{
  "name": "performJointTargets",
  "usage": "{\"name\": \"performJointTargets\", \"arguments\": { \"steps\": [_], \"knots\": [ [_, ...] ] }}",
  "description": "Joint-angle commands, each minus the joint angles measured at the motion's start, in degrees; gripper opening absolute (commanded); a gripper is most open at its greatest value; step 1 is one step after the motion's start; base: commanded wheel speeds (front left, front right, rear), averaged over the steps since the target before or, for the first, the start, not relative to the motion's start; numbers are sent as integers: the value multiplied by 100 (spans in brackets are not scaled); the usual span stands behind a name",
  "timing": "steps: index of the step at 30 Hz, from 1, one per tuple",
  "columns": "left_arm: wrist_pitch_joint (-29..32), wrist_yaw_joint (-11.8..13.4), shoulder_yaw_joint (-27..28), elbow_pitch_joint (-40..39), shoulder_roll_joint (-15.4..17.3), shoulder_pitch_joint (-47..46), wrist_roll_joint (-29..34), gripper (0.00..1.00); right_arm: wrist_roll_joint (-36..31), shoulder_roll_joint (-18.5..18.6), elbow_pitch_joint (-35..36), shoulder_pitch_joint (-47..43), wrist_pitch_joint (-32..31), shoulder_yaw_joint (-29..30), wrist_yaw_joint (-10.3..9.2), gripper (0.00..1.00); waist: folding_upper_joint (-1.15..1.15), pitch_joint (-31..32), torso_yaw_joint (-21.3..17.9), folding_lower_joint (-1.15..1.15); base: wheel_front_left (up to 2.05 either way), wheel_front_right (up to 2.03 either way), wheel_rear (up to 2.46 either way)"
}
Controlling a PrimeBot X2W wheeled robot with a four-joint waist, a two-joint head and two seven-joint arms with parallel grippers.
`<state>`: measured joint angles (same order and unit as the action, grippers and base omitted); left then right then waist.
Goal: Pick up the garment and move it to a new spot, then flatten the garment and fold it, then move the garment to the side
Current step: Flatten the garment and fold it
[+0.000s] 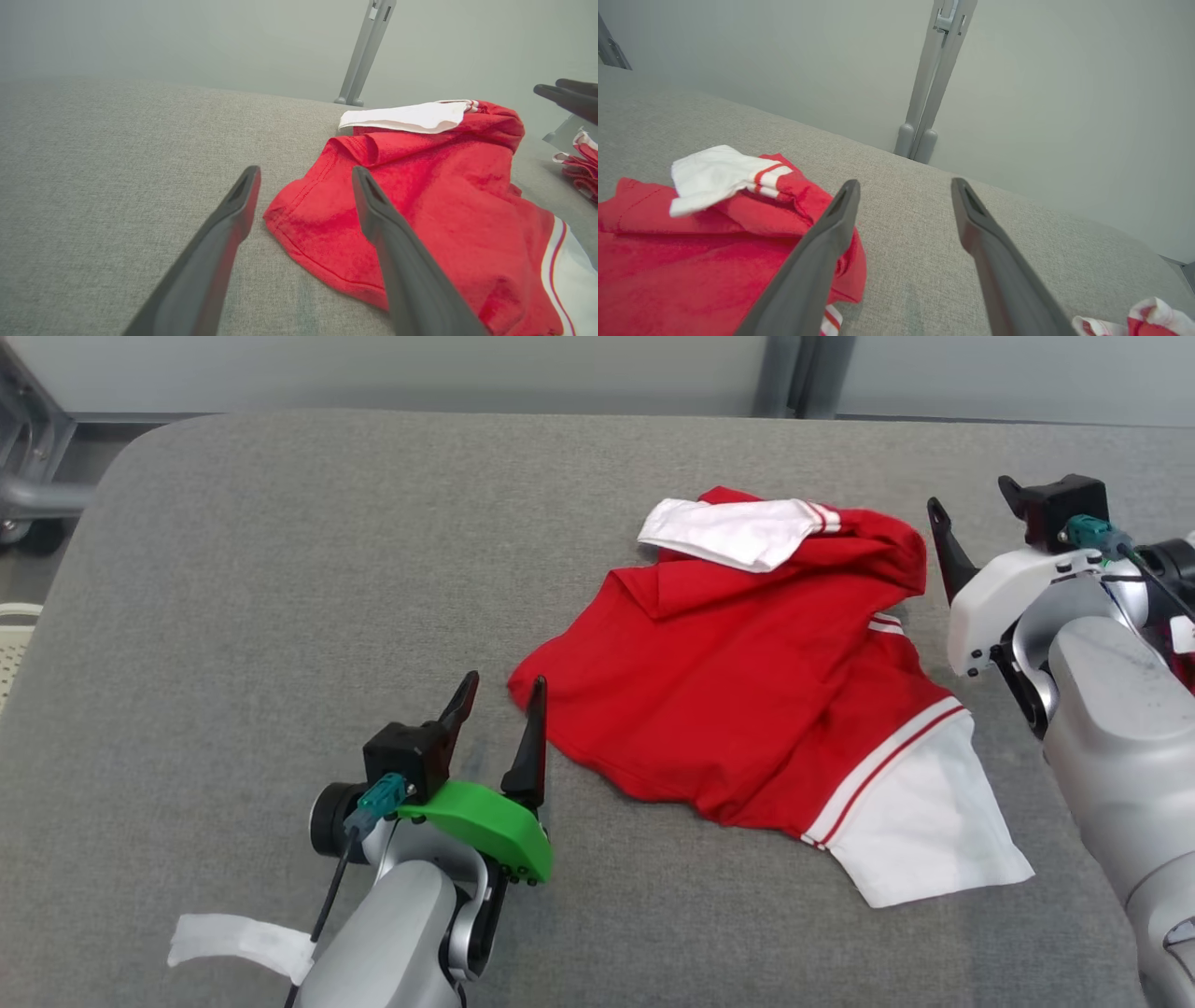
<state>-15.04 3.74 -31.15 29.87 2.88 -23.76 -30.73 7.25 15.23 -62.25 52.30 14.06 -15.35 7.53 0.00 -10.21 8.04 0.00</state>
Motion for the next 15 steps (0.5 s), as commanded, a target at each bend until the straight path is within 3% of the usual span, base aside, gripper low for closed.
{"name": "performJointTargets", "arguments": {
  "steps": [1,9,15],
  "knots": [
    [-16,-4,44,-29,33,59,63,100,92,6,64,-126,41,39,-8,100,0,99,-219,0,0,0,0],
    [-16,39,468,-392,213,351,341,100,399,75,1475,-1014,115,567,-8,100,0,316,-619,0,0,0,0],
    [-16,91,805,-806,418,809,398,100,206,-193,2745,-2100,114,1038,-8,100,0,541,-829,0,0,0,0]
  ]
}}
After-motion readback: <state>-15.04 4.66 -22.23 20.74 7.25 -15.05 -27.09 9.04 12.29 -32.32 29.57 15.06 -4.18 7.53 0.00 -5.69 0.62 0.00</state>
